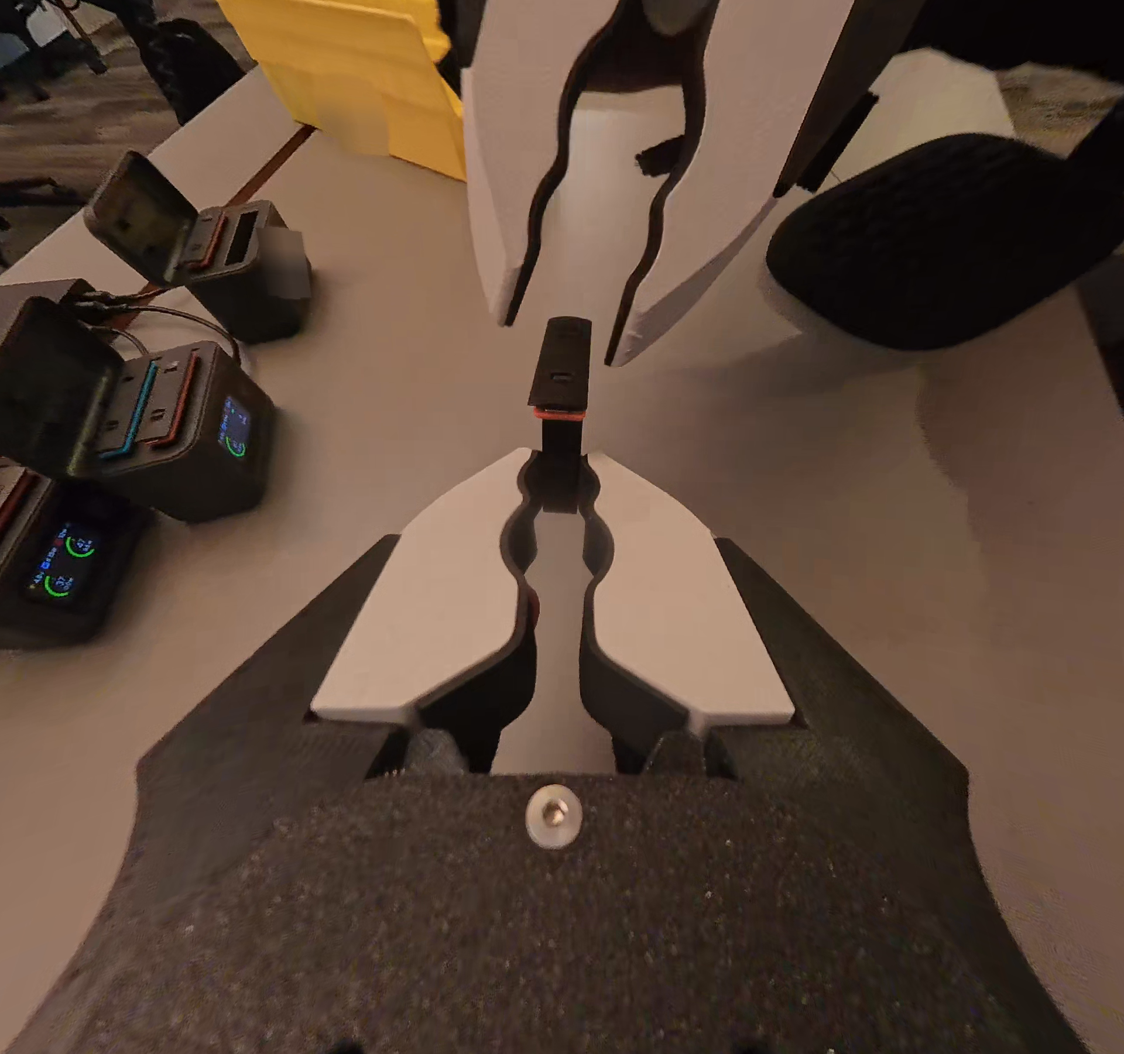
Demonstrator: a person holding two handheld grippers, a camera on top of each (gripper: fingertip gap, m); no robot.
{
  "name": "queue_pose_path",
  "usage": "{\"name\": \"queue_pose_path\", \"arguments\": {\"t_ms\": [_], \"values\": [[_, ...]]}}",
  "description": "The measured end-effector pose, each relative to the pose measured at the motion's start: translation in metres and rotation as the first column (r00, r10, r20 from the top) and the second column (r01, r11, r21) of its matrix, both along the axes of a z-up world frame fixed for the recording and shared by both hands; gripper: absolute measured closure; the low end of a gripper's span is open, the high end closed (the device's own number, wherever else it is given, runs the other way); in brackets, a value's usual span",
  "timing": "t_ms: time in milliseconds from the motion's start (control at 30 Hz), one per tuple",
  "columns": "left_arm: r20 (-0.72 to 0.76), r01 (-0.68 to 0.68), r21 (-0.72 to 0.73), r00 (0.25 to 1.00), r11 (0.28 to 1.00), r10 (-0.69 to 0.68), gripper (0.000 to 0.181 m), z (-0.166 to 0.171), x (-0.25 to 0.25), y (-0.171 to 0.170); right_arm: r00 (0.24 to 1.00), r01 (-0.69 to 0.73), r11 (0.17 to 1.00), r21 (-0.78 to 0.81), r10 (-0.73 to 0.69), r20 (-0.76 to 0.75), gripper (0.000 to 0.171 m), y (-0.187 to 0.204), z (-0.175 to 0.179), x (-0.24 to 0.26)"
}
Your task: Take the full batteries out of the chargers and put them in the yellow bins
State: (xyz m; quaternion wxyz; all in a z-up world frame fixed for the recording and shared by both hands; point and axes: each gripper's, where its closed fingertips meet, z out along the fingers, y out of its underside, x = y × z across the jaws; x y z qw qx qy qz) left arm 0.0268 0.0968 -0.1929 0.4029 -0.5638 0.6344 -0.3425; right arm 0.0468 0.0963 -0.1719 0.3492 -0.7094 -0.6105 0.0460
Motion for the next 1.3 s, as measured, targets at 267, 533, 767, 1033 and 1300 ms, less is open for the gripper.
{"name": "queue_pose_path", "arguments": {"t_ms": [267, 533, 767, 1033, 1300], "values": [[-0.042, 0.007, 0.023, 0.999, 1.000, -0.006, 0.170, -0.012, 0.002, -0.009, 0.995, -0.044, 0.999, -0.025, 0.046, 0.085, 0.156, -0.008, -0.020, -0.008], [0.009, -0.016, -0.075, 1.000, 0.997, 0.017, 0.166, -0.010, 0.002, -0.005, 0.982, -0.033, 0.999, -0.029, 0.038, 0.188, 0.157, 0.007, -0.015, 0.043], [0.032, -0.075, -0.087, 0.996, 0.993, 0.078, 0.171, -0.011, 0.000, 0.010, 0.954, 0.036, 0.996, 0.076, -0.057, 0.296, 0.157, 0.075, 0.025, 0.135], [0.032, -0.115, -0.098, 0.992, 0.989, 0.118, 0.174, -0.017, -0.001, 0.020, 0.908, 0.056, 0.993, 0.107, -0.096, 0.407, 0.157, 0.147, 0.047, 0.188], [0.033, -0.118, -0.103, 0.992, 0.988, 0.122, 0.175, -0.018, -0.003, 0.025, 0.871, 0.011, 1.000, 0.009, -0.014, 0.490, 0.157, 0.172, 0.016, 0.191]]}}
